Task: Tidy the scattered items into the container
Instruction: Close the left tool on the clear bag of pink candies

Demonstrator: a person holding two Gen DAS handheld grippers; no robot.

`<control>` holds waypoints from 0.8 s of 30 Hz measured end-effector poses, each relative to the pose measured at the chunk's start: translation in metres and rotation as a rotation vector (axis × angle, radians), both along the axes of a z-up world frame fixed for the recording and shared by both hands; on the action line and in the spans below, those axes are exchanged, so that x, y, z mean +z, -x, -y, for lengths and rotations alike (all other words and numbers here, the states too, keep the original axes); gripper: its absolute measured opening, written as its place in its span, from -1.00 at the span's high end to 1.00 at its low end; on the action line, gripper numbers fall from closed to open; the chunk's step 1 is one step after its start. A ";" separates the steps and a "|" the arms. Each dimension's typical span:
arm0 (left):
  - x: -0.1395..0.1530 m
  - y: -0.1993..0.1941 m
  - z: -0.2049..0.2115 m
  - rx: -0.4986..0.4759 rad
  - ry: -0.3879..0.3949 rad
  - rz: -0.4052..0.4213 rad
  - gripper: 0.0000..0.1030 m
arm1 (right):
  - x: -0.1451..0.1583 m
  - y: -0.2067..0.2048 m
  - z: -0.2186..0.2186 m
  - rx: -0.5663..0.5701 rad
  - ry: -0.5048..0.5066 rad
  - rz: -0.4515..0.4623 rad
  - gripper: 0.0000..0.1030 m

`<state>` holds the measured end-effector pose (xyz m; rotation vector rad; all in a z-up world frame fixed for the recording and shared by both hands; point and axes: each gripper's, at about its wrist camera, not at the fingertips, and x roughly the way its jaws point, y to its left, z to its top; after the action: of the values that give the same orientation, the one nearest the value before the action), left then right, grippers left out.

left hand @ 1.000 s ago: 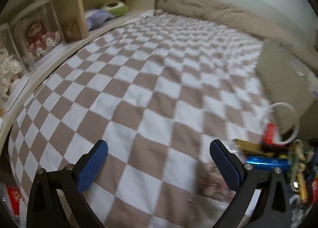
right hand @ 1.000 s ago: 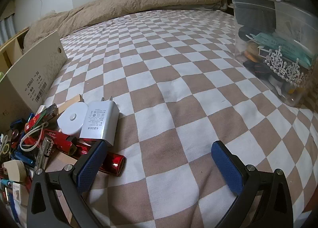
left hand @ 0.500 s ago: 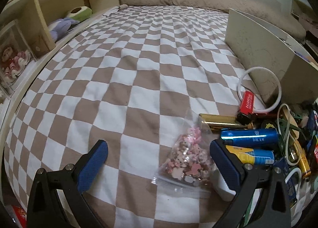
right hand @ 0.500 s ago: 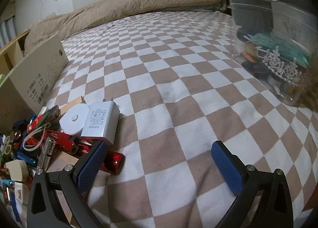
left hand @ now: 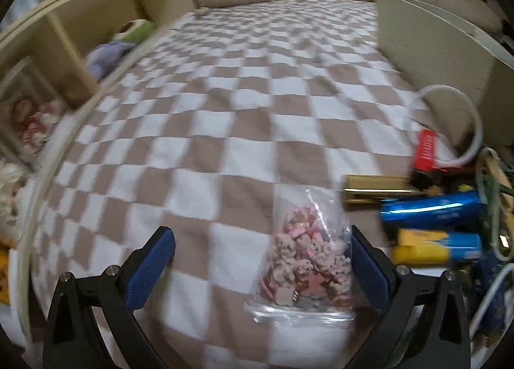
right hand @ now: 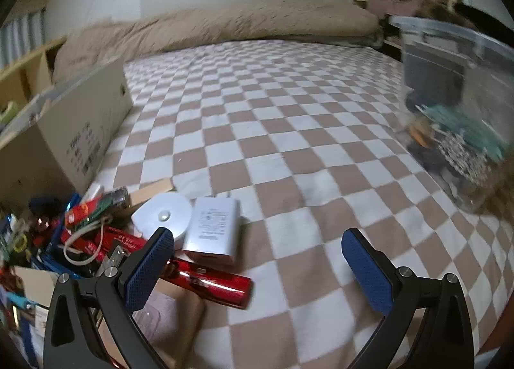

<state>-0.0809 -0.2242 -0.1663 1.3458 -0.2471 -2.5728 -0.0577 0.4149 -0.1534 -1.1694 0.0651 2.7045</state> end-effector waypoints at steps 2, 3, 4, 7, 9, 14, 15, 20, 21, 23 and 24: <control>0.000 -0.002 0.008 0.023 -0.012 -0.013 -1.00 | -0.005 0.004 0.003 0.016 -0.016 0.029 -1.00; 0.000 -0.003 0.010 0.026 -0.021 -0.017 -1.00 | -0.006 0.004 0.002 0.015 -0.015 0.031 -1.00; -0.001 -0.002 0.010 0.024 -0.020 -0.021 -1.00 | -0.006 0.004 0.000 0.005 -0.011 0.033 -1.00; -0.001 -0.001 0.000 -0.014 0.052 -0.046 -1.00 | -0.011 0.002 -0.017 -0.073 0.029 0.049 -1.00; -0.002 0.000 -0.010 -0.060 0.128 -0.070 -1.00 | -0.013 -0.002 -0.034 -0.143 0.080 0.051 -1.00; -0.004 0.008 -0.011 -0.091 0.140 -0.071 -1.00 | -0.014 -0.016 -0.066 -0.314 0.163 0.027 -1.00; -0.004 0.009 -0.007 -0.085 0.109 -0.068 -1.00 | -0.013 -0.017 -0.065 -0.310 0.162 0.018 -1.00; -0.002 0.013 0.008 -0.078 -0.075 -0.043 -0.54 | -0.009 -0.016 -0.038 -0.212 0.081 0.012 -1.00; -0.002 0.013 0.006 -0.081 -0.084 -0.043 -0.46 | -0.007 -0.015 -0.034 -0.200 0.061 0.008 -1.00; -0.001 0.013 0.000 -0.089 -0.095 -0.038 -0.12 | -0.002 -0.011 -0.027 -0.185 0.052 0.000 -1.00; 0.000 0.013 -0.003 -0.086 -0.103 -0.032 -0.06 | 0.001 -0.009 -0.028 -0.186 0.081 -0.002 -1.00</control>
<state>-0.0935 -0.2209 -0.1664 1.3550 -0.1721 -2.7106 -0.0486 0.4428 -0.1527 -1.1219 0.2717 2.5614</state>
